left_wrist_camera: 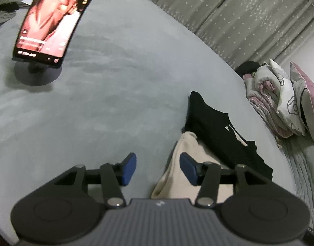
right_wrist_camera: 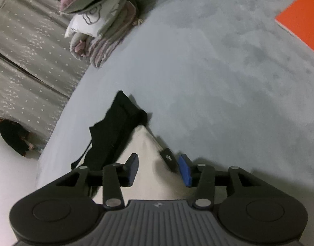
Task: Fold clothes
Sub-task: 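Release the folded cream shirt and withdraw both grippers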
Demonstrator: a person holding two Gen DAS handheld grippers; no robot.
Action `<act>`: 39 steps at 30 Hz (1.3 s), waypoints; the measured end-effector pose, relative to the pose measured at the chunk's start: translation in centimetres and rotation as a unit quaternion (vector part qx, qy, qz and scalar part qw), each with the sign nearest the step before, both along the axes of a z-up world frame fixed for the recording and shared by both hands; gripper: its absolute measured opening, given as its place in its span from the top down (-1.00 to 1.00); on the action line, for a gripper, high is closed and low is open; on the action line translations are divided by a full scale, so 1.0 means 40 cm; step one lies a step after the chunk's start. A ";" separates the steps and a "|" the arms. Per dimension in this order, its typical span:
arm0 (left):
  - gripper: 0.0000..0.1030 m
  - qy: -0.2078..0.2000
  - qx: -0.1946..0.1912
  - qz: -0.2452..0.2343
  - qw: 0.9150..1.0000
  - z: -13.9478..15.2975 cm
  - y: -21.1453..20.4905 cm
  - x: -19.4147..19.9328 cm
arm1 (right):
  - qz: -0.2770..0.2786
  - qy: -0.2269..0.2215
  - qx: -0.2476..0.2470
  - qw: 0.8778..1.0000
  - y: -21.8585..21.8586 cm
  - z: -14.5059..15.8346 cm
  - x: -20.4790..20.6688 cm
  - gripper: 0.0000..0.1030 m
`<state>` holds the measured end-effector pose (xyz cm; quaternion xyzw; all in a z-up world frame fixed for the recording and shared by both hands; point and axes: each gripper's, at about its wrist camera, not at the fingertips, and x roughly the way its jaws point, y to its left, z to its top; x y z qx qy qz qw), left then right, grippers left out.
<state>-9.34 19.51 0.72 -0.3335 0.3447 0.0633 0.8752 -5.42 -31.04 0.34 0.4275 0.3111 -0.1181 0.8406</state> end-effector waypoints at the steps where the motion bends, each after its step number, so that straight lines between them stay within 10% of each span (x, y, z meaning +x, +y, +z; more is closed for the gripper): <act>1: 0.06 0.002 0.001 -0.002 1.000 0.000 -0.001 0.008 | 0.000 -0.004 -0.007 1.000 0.003 0.006 0.003 0.12; 16: 0.32 -0.031 0.065 -0.068 0.995 0.012 -0.087 0.094 | 0.046 -0.045 -0.117 0.991 0.081 0.056 0.047 0.12; 29: 0.33 -0.007 0.116 -0.099 0.988 -0.047 -0.101 0.129 | 0.090 0.005 -0.150 0.985 0.107 -0.022 0.098 0.14; 39: 0.30 -0.004 0.082 -0.073 0.994 -0.022 -0.036 0.130 | 0.092 0.000 -0.145 0.985 0.089 -0.001 0.093 0.13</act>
